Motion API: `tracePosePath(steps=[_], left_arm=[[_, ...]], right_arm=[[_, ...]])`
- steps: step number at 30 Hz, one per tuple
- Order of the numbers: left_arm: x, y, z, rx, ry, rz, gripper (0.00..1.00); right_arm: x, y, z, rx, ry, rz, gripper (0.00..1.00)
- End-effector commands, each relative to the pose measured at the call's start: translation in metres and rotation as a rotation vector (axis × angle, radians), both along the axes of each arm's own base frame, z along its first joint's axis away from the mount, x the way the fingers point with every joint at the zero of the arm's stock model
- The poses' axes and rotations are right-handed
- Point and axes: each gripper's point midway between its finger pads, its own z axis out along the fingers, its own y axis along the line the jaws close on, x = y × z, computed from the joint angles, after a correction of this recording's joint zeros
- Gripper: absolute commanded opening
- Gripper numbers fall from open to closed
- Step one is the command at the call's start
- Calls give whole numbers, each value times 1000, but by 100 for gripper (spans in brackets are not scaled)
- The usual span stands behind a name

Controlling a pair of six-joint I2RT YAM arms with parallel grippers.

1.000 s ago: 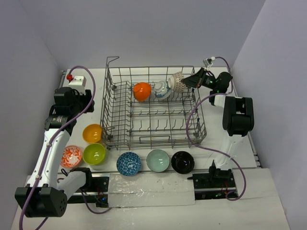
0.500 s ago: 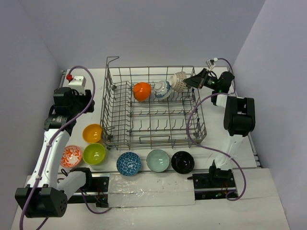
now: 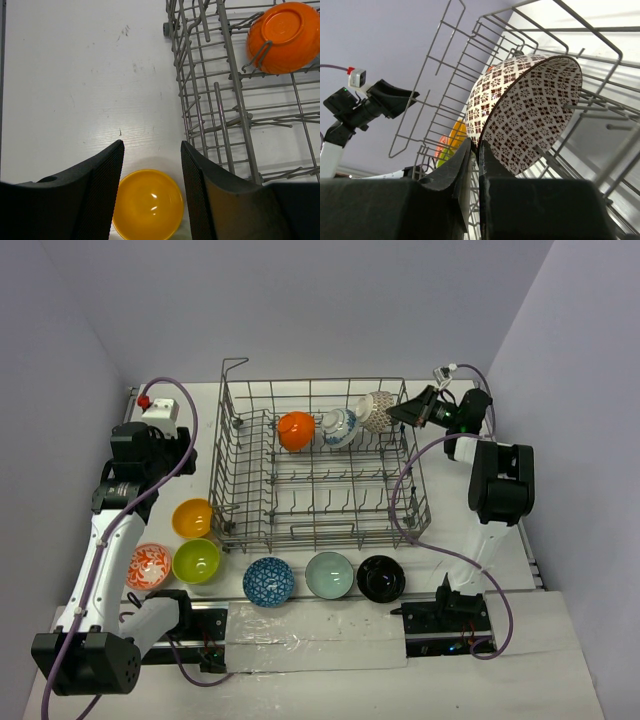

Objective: Load the bowls into the dish rack
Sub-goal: Insert the bowl into the dish rack.

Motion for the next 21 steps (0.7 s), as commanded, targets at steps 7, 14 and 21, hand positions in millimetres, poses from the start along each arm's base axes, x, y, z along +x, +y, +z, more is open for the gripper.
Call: tracePosePath(steps=[7, 14, 21], left_arm=[[0, -3, 6, -23, -34, -10, 55], [0, -3, 5, -23, -32, -12, 56], [-1, -3, 5, -23, -34, -14, 56]], right_arm=[[3, -22, 0, -56, -30, -50, 0], [7, -29, -2, -75, -15, -90, 0], [10, -40, -5, -157, 39, -135, 0]])
